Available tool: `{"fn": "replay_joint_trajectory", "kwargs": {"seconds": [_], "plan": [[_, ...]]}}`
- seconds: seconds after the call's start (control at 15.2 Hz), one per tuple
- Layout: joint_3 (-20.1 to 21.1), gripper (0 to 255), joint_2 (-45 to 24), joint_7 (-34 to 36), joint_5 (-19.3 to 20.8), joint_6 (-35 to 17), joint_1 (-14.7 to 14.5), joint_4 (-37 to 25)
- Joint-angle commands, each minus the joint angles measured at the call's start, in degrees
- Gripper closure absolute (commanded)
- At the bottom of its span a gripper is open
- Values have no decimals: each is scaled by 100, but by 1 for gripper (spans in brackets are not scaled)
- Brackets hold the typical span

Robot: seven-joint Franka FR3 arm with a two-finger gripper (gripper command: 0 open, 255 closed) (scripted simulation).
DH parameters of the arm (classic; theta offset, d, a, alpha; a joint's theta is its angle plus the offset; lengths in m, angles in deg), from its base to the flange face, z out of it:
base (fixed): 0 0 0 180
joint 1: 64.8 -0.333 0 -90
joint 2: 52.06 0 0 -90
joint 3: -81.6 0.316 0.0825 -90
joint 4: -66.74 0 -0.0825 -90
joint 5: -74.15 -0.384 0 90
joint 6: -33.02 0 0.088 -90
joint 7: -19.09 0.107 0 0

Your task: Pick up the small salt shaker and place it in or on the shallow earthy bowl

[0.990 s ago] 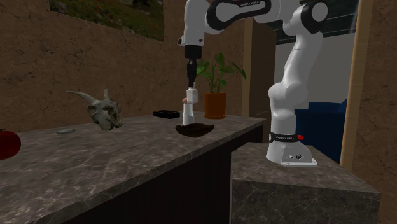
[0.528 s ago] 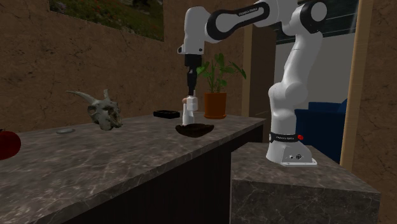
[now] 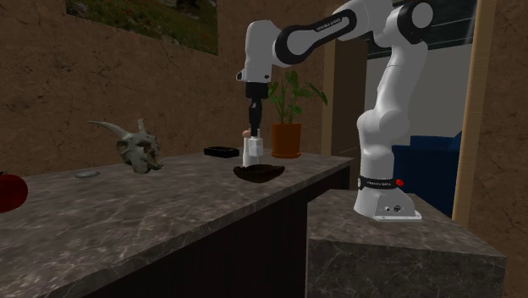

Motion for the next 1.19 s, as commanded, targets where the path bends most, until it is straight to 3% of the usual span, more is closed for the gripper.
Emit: {"fn": "replay_joint_trajectory", "kwargs": {"seconds": [0.0,0.26,0.33,0.66,0.92,1.12], "plan": [[4,255,-1,6,0,-8,-2,5],[3,255,-1,5,0,-7,-2,5],[3,0,-1,5,0,-7,-2,5],[3,0,-1,5,0,-7,-2,5],[1,0,189,-32,-56,745,-32,-561],[1,0,189,-32,-56,745,-32,-560]]}}
